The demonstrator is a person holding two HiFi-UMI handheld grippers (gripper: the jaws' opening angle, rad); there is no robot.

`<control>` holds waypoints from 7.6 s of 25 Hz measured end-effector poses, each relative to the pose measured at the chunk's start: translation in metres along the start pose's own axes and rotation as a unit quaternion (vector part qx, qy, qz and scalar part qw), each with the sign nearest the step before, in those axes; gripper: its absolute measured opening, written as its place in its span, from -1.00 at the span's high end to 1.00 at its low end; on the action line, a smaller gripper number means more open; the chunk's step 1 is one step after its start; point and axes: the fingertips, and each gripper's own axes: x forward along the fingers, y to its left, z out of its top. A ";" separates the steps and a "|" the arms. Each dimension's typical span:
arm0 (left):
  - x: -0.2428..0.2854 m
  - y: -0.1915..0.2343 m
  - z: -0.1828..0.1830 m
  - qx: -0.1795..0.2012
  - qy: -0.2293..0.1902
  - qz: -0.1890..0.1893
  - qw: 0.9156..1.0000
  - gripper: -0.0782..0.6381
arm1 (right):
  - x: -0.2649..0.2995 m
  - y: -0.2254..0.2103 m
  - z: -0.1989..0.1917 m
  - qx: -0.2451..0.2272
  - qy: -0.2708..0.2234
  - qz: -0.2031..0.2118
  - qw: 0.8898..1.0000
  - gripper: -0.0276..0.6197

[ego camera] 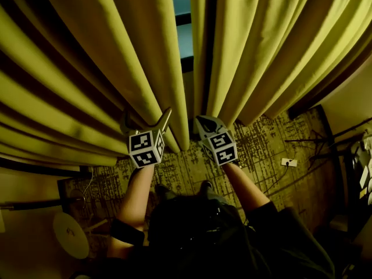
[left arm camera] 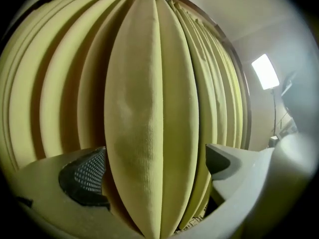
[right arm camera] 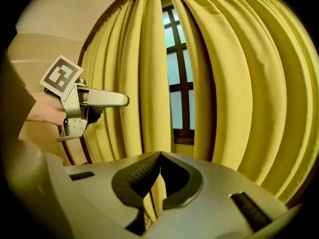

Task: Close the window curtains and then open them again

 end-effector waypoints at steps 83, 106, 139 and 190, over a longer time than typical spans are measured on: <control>-0.062 0.311 0.037 -0.136 -0.091 0.064 0.985 0.77 | 0.123 0.173 0.040 -0.035 0.013 0.121 0.992 0.91; -0.148 0.466 0.035 -0.271 -0.174 0.173 0.931 0.76 | 0.170 0.218 0.049 -0.060 0.020 0.176 0.982 0.91; -0.114 0.435 0.010 -0.275 -0.141 0.001 0.951 0.75 | 0.229 0.332 0.133 -0.072 -0.040 0.186 0.979 0.91; -0.156 0.661 0.030 -0.240 -0.175 -0.027 0.955 0.74 | 0.334 0.480 0.183 -0.066 -0.081 0.126 0.987 0.82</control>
